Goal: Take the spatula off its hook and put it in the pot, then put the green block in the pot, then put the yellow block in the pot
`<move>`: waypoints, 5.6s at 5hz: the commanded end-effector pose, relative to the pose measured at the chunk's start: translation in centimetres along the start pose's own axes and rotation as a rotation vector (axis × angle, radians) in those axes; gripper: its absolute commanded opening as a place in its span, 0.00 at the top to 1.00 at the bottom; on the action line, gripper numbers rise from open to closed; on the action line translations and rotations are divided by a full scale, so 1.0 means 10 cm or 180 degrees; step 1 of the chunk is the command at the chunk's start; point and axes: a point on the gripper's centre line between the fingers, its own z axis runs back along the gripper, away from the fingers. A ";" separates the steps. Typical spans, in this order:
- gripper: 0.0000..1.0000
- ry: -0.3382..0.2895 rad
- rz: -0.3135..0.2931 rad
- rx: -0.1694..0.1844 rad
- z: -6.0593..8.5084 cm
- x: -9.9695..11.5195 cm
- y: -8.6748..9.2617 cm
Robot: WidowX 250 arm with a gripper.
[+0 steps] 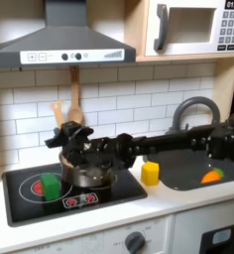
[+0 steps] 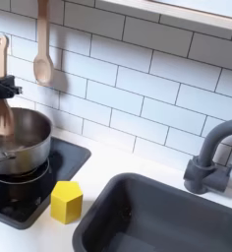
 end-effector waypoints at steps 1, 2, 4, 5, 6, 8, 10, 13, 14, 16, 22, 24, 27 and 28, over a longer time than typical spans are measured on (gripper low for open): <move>1.00 0.0028 0.0085 -0.0204 -0.06 0.00 -0.31; 1.00 0.0073 0.0082 -0.0291 -0.03 -0.08 -0.40; 1.00 0.0258 -0.0016 -0.0083 -0.11 -0.11 -0.24; 0.00 0.0412 -0.0025 0.0074 -0.10 -0.13 -0.23; 0.00 0.0382 -0.0058 0.0051 -0.08 -0.10 -0.21; 0.00 0.0348 -0.0063 -0.0133 0.01 0.03 -0.30; 0.00 0.0441 -0.0022 -0.0152 0.41 0.32 -0.28; 0.00 0.1495 -0.0042 -0.0118 0.67 0.27 -0.48; 0.00 0.1586 -0.0106 0.0170 0.73 0.33 -0.50; 0.00 0.1568 0.0156 0.0805 0.73 0.44 -0.14; 0.00 0.1947 0.0283 0.1213 0.85 0.59 0.24; 0.00 0.1956 0.0286 0.1212 0.86 0.59 0.25; 0.00 0.2484 0.0572 0.1080 1.09 0.66 0.50; 0.00 0.2573 0.0530 0.0979 1.11 0.68 0.52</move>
